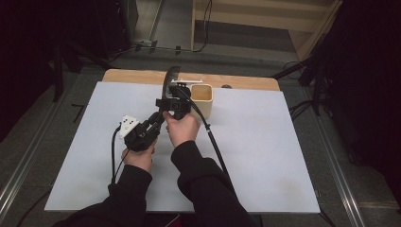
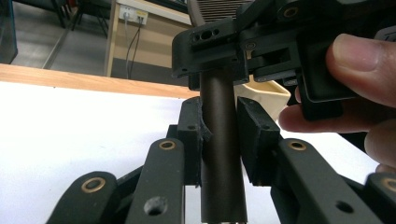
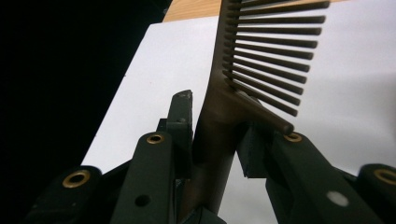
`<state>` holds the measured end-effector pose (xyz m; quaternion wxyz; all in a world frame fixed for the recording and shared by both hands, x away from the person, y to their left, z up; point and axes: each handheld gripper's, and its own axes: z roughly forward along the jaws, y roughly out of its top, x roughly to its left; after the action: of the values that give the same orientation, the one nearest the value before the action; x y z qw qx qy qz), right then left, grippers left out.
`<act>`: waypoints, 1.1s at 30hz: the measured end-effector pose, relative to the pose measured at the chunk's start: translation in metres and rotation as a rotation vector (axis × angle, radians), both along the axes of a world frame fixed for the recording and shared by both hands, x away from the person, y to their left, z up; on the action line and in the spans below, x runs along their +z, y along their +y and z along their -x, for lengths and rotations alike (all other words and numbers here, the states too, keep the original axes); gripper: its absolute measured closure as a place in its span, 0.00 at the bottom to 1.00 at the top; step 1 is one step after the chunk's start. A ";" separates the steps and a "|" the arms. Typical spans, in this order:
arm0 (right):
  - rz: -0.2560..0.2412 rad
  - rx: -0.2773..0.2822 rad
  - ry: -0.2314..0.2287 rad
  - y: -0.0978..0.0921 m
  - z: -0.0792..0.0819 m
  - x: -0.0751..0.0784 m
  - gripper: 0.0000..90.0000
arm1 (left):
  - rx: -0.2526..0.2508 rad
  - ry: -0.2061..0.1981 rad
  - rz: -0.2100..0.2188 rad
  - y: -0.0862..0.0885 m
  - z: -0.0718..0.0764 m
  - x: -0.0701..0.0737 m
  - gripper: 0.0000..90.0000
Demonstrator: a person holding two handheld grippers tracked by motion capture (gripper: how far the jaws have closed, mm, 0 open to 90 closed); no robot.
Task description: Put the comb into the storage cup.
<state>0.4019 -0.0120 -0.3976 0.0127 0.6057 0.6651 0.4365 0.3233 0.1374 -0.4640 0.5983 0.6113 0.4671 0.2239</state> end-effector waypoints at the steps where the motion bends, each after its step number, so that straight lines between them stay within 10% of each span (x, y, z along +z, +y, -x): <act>1: -0.005 -0.004 0.004 0.000 0.000 0.000 0.76 | 0.000 -0.001 0.000 0.000 0.000 0.000 0.80; 33: 0.029 -0.009 -0.016 -0.012 0.000 -0.005 0.78 | -0.083 0.144 0.056 0.005 -0.002 0.011 0.62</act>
<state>0.4021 -0.0236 -0.4028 0.0289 0.6049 0.6687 0.4315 0.3251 0.1424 -0.4532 0.5889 0.6276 0.4892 0.1411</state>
